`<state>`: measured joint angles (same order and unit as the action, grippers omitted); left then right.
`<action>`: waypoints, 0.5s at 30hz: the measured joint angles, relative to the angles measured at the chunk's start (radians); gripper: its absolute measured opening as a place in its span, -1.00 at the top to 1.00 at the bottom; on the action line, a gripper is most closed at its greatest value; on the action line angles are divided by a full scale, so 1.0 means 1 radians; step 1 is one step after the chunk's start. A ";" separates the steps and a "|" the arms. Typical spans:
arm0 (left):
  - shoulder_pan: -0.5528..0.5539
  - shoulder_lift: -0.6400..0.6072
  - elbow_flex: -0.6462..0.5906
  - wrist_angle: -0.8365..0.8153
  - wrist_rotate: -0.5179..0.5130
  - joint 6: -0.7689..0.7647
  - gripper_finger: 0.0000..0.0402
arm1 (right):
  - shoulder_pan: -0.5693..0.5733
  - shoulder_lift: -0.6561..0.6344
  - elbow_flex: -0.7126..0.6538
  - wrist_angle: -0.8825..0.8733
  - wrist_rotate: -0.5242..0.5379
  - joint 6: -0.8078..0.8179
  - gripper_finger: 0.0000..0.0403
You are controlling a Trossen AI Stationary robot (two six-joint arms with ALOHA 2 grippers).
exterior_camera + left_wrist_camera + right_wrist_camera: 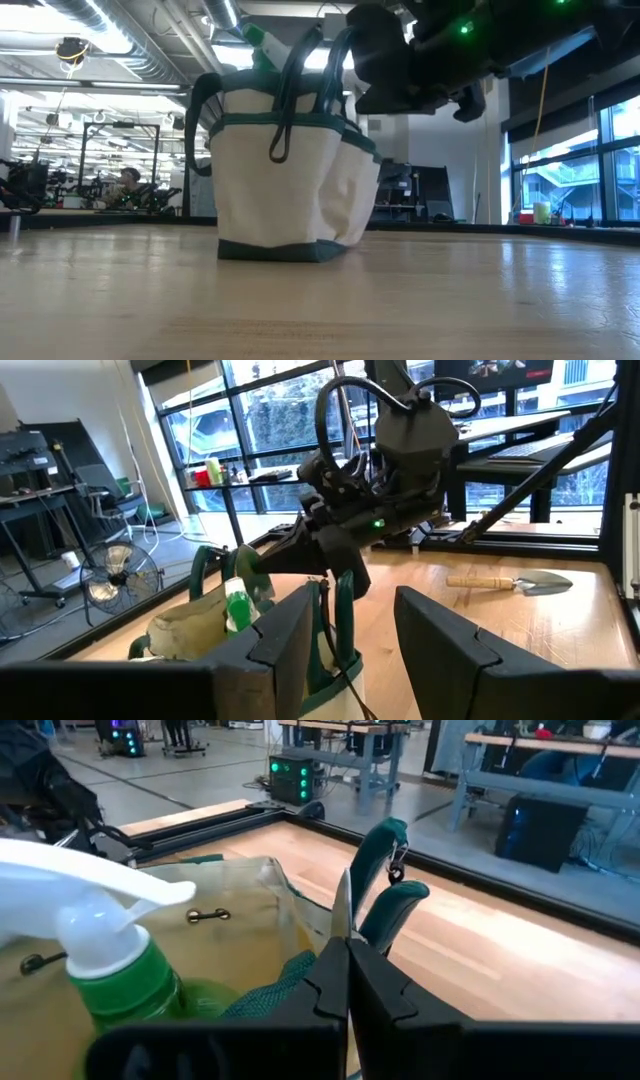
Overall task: Pick & Place Garden tools in Gardening bag
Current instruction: Put the left brown trowel into the side pocket of the green gardening bag
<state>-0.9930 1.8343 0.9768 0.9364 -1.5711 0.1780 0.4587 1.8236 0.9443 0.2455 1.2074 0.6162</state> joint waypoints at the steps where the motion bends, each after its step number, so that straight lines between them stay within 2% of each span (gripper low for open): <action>1: 0.000 0.000 0.000 0.000 0.000 0.000 0.31 | 0.000 0.000 0.000 -0.010 0.002 0.020 0.99; 6: 0.000 0.000 0.000 0.000 0.000 0.000 0.31 | -0.001 0.000 0.000 -0.023 0.000 0.072 0.99; 15: 0.000 0.000 0.000 0.000 0.000 0.000 0.31 | 0.003 0.000 0.000 -0.021 -0.008 0.033 0.99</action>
<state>-0.9928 1.8343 0.9768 0.9363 -1.5711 0.1780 0.4614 1.8236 0.9443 0.2241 1.1992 0.6491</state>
